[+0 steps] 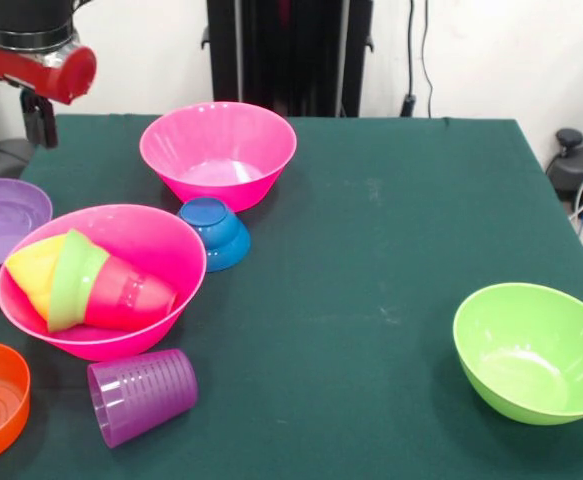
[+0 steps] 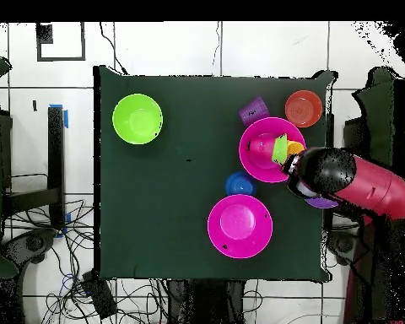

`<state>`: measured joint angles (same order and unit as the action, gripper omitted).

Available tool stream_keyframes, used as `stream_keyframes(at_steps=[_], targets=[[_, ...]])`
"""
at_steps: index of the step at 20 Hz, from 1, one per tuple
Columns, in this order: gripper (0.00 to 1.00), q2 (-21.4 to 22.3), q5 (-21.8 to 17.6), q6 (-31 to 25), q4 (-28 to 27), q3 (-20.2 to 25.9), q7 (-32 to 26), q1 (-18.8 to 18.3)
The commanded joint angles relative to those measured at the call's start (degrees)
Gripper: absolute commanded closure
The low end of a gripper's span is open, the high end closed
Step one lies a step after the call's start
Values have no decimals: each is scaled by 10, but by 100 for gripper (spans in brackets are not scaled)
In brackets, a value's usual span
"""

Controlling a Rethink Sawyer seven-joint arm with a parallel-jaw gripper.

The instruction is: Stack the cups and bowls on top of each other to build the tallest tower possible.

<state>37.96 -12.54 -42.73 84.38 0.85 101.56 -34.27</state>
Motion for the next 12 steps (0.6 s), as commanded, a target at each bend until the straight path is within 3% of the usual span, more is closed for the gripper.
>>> stream_keyframes(at_steps=[1, 12], targets=[[100, 35, -27, -1, 64, 130, -227, -93], [100, 36, -74, -23, 47, 152, -171, -89]])
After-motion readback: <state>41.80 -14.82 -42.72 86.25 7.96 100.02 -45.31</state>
